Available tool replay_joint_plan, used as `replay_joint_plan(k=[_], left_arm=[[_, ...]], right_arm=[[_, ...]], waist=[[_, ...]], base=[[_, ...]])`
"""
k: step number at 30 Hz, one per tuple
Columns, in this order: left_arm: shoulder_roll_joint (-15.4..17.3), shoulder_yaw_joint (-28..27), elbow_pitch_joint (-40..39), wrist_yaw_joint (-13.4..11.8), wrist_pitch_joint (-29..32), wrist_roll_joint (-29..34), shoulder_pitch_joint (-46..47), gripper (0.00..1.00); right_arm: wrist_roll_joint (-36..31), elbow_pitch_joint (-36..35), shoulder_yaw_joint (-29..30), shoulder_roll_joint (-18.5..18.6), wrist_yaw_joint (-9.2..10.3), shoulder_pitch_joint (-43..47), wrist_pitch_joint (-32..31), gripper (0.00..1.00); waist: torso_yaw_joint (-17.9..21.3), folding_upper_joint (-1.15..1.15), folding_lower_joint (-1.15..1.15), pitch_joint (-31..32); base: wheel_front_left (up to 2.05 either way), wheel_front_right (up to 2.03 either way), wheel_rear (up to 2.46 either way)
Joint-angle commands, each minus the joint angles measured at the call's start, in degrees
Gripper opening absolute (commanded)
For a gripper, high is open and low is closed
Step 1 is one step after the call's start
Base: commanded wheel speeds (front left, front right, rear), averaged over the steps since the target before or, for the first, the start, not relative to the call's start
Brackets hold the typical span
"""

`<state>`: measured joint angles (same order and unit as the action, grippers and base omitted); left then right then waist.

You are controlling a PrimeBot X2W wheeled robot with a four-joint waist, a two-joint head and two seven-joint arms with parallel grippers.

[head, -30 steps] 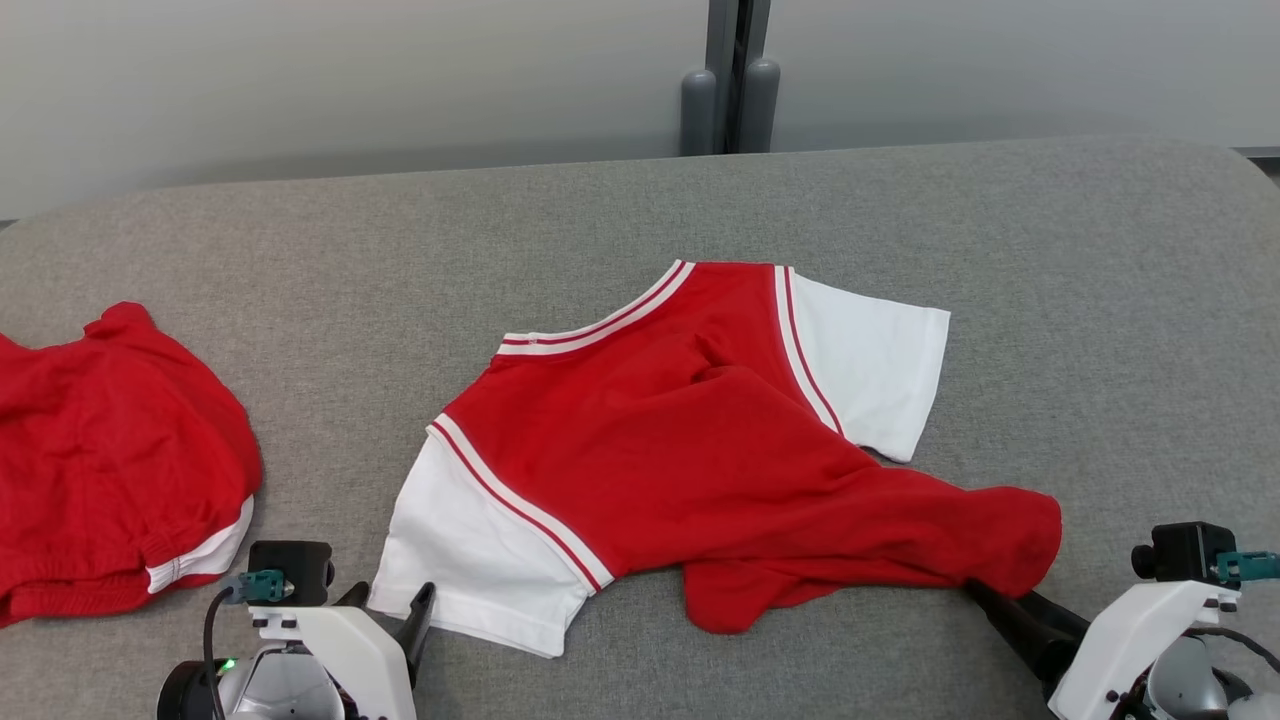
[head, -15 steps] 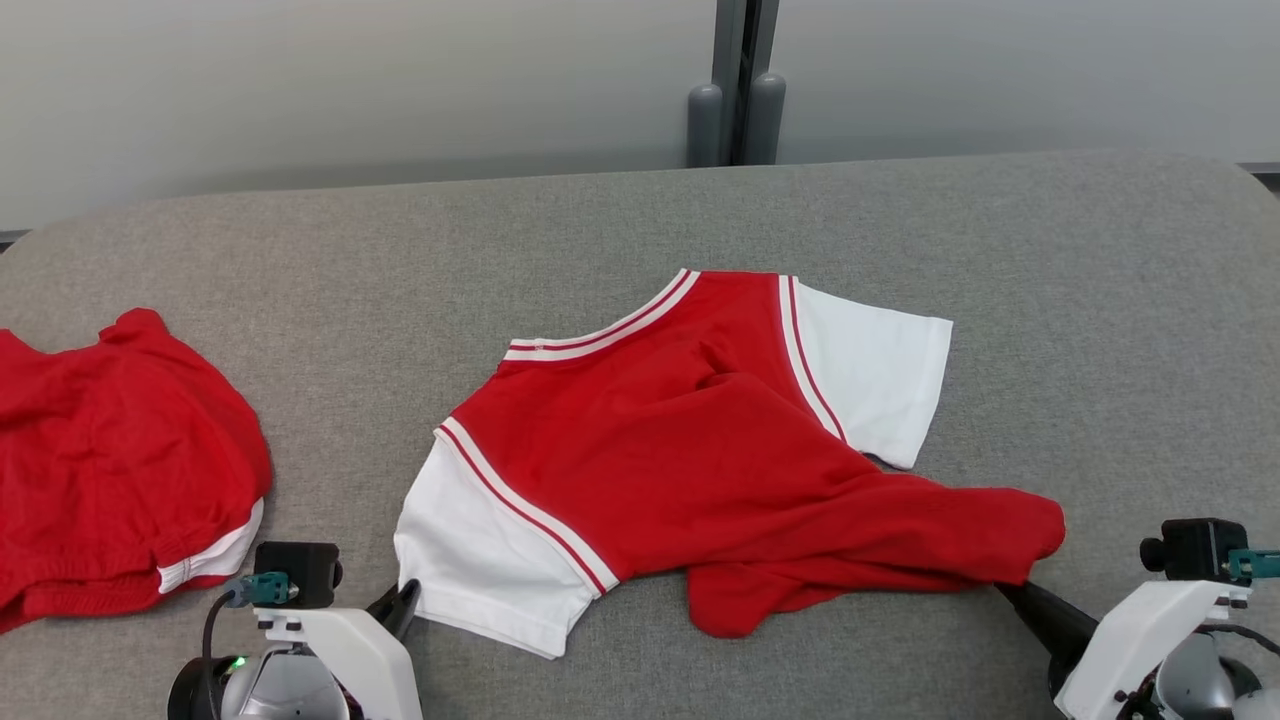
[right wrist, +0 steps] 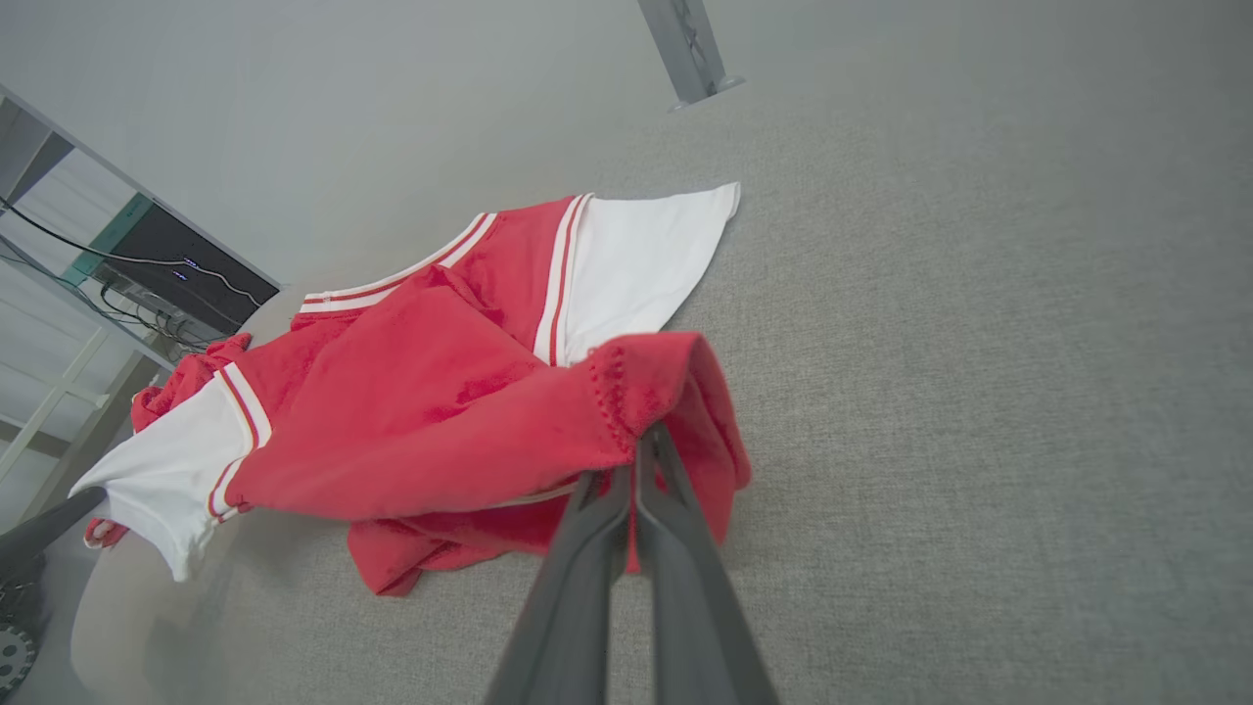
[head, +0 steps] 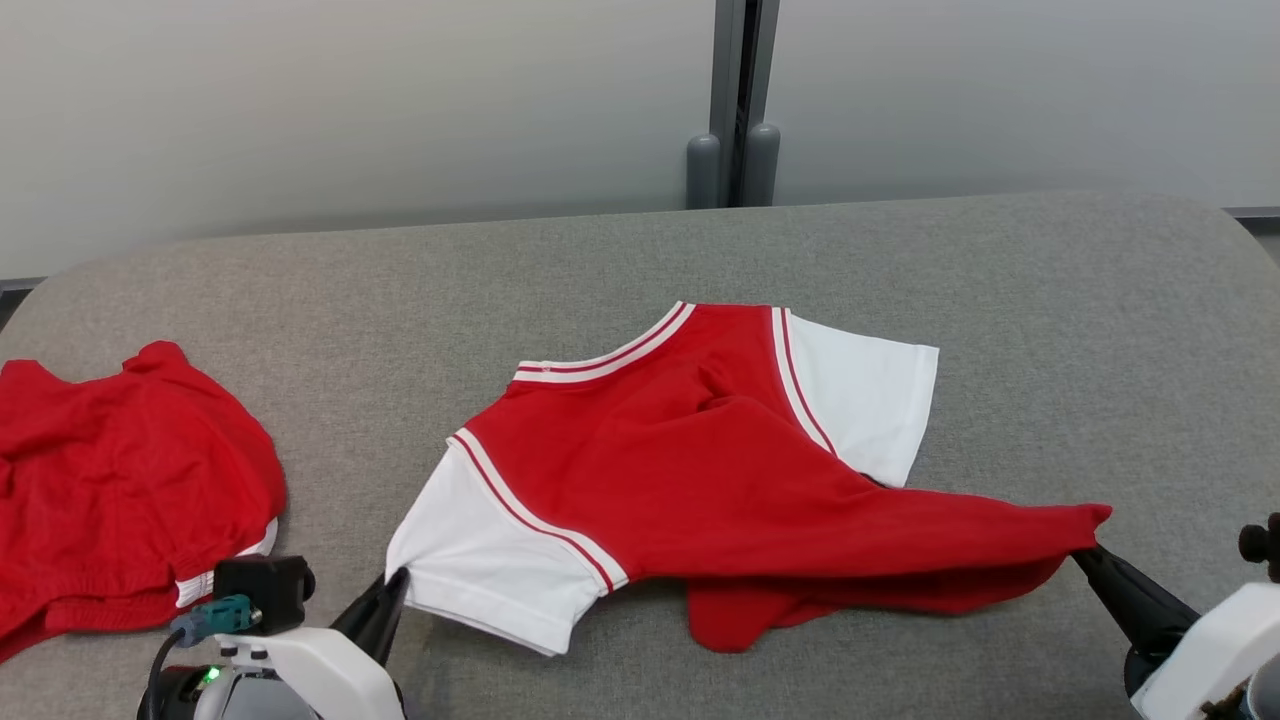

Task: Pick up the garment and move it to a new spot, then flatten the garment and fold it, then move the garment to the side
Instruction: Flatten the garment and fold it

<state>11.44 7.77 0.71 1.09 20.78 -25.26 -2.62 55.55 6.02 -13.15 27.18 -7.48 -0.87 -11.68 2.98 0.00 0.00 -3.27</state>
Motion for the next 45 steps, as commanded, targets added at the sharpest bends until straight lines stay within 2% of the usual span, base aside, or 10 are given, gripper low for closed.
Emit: replay_joint_plan(k=[1, 10, 16, 20, 25, 30, 34, 36, 40, 45], left_arm=[[0.2, 0.1, -1.3, -0.3, 0.5, -0.3, -1.2, 0.0], [0.9, 0.5, -10.1, -1.1, 5.0, -2.1, -5.9, 0.0], [0.6, 1.6, -11.5, -0.6, 5.5, -1.9, -1.6, 0.0], [0.6, 1.4, -9.4, 0.7, 5.7, -3.1, 4.3, 0.0], [1.9, 0.6, -2.9, 3.8, 5.7, -5.4, 17.0, 0.0], [3.9, 0.9, 4.5, 5.4, 6.0, -6.3, 33.4, 0.0], [5.4, 1.7, 11.3, 5.9, 6.7, -6.2, 48.0, 0.0], [5.5, 2.2, 13.0, 6.0, 7.0, -6.1, 51.4, 0.0], [5.6, 4.5, 20.7, 6.4, 7.6, -5.4, 65.5, 0.0], [5.3, 4.7, 29.6, 6.4, 3.9, -4.2, 82.0, 0.0]], right_arm=[[0.5, -0.7, 0.6, 0.4, -0.04, 1.2, 0.1, 0.0], [-1.6, -8.6, 4.8, -0.4, -0.04, 6.9, -0.4, 0.0], [-4.2, -10.6, 4.7, -2.5, -0.04, 3.1, 2.4, 0.0], [-6.4, -9.7, 2.7, -2.1, -0.04, -2.7, 4.3, 0.0], [-6.8, -7.3, -1.4, -1.0, -0.04, -14.1, 5.9, 0.0], [-5.1, -3.1, -5.2, 1.1, -0.04, -28.2, 6.5, 0.0], [-3.5, 1.5, -8.2, 2.9, -0.04, -41.8, 6.7, 0.0], [-3.0, 2.7, -9.1, 3.4, -0.04, -45.1, 6.6, 0.0], [-0.9, 7.8, -12.5, 4.8, -0.04, -59.1, 5.1, 0.0], [1.0, 14.7, -14.6, 4.7, -0.04, -75.3, 5.1, 0.0]], waist=[[-0.1, 0.0, 0.0, 0.4], [-0.2, 0.0, 0.0, 1.2], [-0.1, 0.0, 0.0, -0.9], [0.1, 0.0, 0.0, -3.7], [0.7, 0.0, 0.0, -9.4], [0.6, 0.0, 0.0, -15.6], [0.7, 0.0, 0.0, -20.5], [0.6, 0.0, 0.0, -21.7], [-0.1, 0.0, 0.0, -26.8], [-0.4, 0.0, 0.0, -32.2]], base=[[0.0, 0.0, 0.0], [0.0, 0.0, 0.0], [0.0, 0.0, 0.0], [0.0, 0.0, 0.0], [0.0, 0.0, 0.0], [0.0, 0.0, 0.0], [0.0, 0.0, 0.0], [0.0, 0.0, 0.0], [0.0, 0.0, 0.0], [0.0, 0.0, 0.0]])
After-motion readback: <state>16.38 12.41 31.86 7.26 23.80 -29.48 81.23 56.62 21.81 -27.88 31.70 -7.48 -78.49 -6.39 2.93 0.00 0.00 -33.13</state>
